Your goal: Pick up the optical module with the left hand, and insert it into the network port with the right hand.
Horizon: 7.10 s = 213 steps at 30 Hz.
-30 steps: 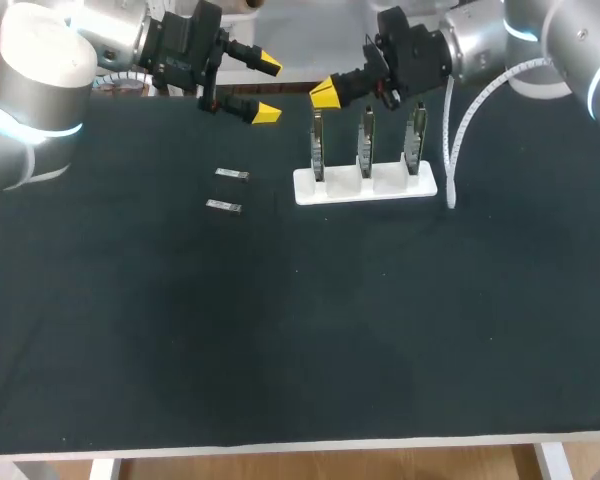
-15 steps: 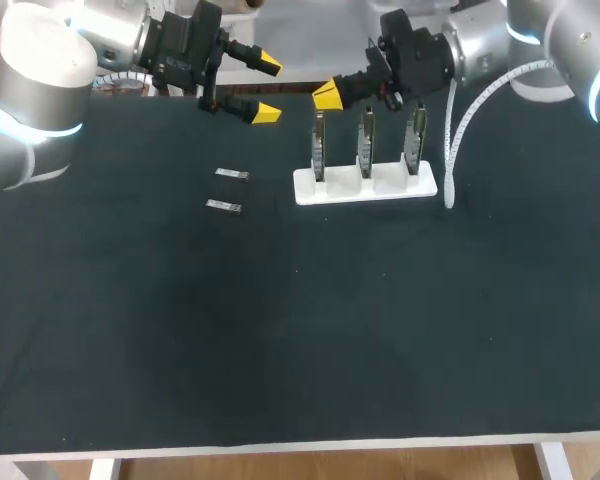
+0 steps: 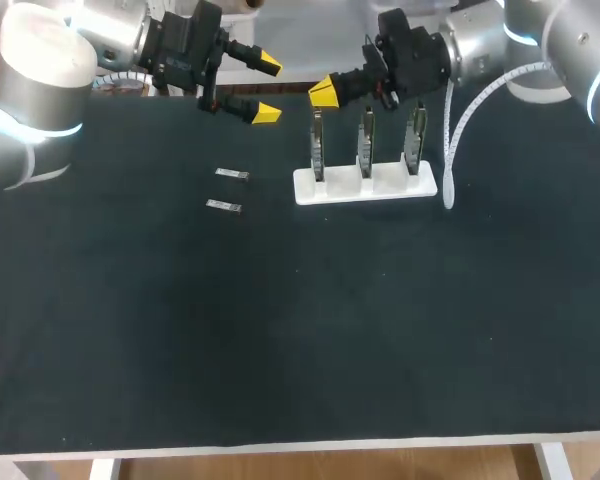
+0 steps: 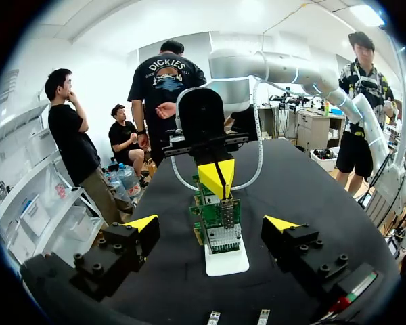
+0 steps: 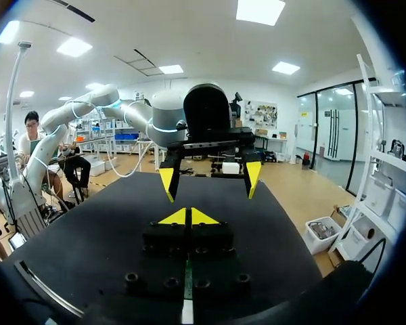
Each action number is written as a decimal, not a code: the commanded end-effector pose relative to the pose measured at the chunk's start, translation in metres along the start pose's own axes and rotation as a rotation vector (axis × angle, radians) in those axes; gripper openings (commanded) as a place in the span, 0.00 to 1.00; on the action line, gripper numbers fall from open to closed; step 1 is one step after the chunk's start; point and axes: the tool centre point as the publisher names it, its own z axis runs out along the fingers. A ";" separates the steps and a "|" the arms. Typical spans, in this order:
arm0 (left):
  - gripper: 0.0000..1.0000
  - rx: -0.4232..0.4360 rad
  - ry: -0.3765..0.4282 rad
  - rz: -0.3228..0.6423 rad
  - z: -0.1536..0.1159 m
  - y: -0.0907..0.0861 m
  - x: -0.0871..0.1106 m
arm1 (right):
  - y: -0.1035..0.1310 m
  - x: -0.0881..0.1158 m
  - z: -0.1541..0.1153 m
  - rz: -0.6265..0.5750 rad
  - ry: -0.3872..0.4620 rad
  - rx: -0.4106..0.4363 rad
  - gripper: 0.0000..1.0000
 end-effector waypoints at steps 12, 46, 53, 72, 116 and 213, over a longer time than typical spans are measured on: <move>1.00 0.003 0.001 0.002 0.000 0.001 0.000 | -0.009 -0.021 -0.006 -0.054 0.004 -0.054 0.00; 1.00 0.003 0.001 0.002 0.000 0.001 0.000 | 0.020 -0.031 -0.053 -0.082 0.101 0.064 0.00; 1.00 0.003 0.001 0.002 0.000 0.001 0.000 | 0.020 -0.031 -0.056 -0.080 0.102 0.067 0.00; 1.00 0.003 0.001 0.002 0.000 0.001 0.000 | 0.020 -0.031 -0.056 -0.080 0.102 0.067 1.00; 1.00 0.003 0.001 0.002 0.000 0.001 0.000 | 0.041 -0.003 -0.095 -0.017 0.183 0.164 1.00; 1.00 0.003 0.001 0.002 0.000 0.001 0.000 | 0.048 0.005 -0.104 0.060 0.231 0.041 1.00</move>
